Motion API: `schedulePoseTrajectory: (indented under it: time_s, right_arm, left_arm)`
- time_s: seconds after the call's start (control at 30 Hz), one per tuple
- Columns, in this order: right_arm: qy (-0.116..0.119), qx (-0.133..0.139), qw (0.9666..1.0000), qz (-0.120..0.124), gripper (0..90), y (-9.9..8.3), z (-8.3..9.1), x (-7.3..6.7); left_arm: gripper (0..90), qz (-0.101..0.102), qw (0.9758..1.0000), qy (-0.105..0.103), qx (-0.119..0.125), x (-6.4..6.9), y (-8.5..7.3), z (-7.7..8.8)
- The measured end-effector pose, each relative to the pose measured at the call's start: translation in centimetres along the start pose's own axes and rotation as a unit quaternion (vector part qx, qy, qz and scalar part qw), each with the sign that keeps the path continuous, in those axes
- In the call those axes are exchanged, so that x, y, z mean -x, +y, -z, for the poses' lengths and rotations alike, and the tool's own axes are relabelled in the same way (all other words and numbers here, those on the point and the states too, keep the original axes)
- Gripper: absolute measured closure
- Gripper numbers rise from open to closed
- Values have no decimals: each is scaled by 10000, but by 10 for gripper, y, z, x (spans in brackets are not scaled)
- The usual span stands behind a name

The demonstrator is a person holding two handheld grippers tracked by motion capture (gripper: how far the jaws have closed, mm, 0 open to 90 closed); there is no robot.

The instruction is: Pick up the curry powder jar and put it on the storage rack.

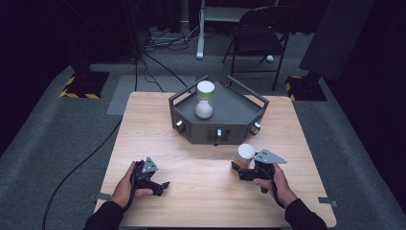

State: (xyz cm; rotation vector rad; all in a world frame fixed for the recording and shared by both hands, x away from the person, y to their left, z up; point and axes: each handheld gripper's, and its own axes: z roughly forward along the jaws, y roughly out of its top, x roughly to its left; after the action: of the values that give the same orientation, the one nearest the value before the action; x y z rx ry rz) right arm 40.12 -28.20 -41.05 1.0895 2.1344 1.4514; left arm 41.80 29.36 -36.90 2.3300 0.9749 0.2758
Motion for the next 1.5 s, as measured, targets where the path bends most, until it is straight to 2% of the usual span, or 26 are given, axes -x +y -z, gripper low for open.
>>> schedulePoseTrajectory:
  time_s: [0.23, 0.6, 0.7, 0.9, 1.2, 1.5]
  right_arm:
    - [-175, 247, 9995, -22, 326, -4, 0, -3]
    - [-294, 275, 9992, 9, 333, -3, 2, -6]
    - [-422, 232, 9988, -22, 334, 1, 4, -10]
    - [-596, 346, 9976, -102, 334, 9, 12, -14]
    - [-745, 431, 9963, -30, 334, 25, 20, -21]
    - [-861, 521, 9949, -70, 334, 36, 22, -26]
  left_arm:
    - [3, 0, 10000, 1, -2, 0, 0, 0]
    - [3, 1, 10000, 1, 0, 0, 0, 0]
    - [3, 2, 10000, 1, 0, 0, 0, 0]
    - [3, 1, 10000, 1, -1, 0, 0, 0]
    - [3, 1, 10000, 0, -1, 0, 0, 0]
    - [3, 2, 10000, 1, -1, 0, 0, 0]
